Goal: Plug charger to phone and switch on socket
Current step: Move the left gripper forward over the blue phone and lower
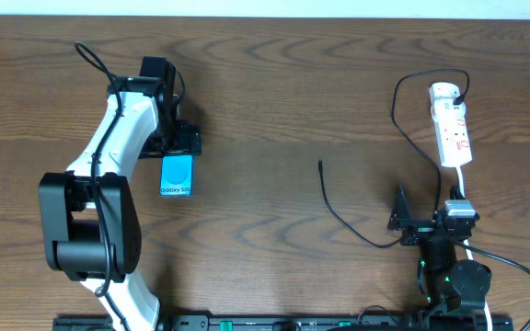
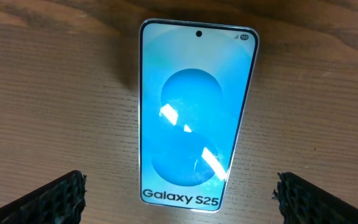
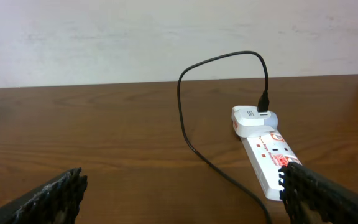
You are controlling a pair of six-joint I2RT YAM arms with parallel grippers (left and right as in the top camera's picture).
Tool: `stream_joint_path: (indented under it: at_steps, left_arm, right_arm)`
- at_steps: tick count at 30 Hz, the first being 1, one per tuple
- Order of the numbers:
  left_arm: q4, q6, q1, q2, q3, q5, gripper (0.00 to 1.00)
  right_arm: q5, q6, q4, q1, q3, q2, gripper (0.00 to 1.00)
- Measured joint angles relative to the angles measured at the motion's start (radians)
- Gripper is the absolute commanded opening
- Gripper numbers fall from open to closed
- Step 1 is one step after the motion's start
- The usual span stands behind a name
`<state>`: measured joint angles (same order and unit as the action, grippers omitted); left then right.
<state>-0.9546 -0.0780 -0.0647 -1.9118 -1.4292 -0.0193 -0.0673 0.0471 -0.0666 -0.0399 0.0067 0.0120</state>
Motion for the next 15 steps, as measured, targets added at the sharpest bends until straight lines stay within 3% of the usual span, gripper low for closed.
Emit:
stream_joint_path:
  at_steps: [15]
  left_arm:
    - [0.044,0.0,0.0,-0.023,0.076,-0.001,0.98]
  right_arm:
    - [0.0,0.0,0.0,0.0,0.0,0.0,0.99]
